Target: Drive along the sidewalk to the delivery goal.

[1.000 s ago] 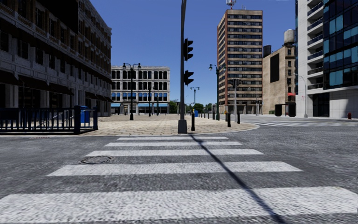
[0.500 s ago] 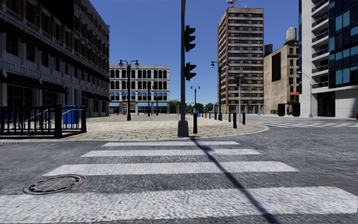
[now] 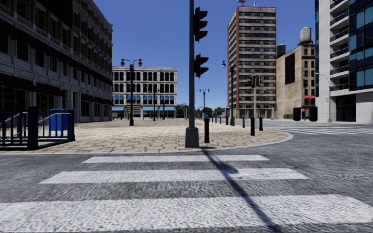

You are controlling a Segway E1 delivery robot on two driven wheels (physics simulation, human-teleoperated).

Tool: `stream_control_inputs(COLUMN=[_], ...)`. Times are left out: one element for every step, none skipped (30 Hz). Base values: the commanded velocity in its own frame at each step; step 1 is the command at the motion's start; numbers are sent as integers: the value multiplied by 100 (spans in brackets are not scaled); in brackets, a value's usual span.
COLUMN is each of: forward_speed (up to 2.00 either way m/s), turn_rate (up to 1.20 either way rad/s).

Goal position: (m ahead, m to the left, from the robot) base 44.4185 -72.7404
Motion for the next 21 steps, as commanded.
stream_control_inputs(forward_speed=[200, 200, 200, 200, 200, 200, 200, 200, 200, 200, 200, 200, 200, 200, 200, 200, 200, 200, 200, 200, 200], turn_rate=[76, 120, 120, 120, 120, 120, 42, 42, 18, 10, 8, 8, 7, 3, 1, 0, 0, 0, 0, 0, 6])
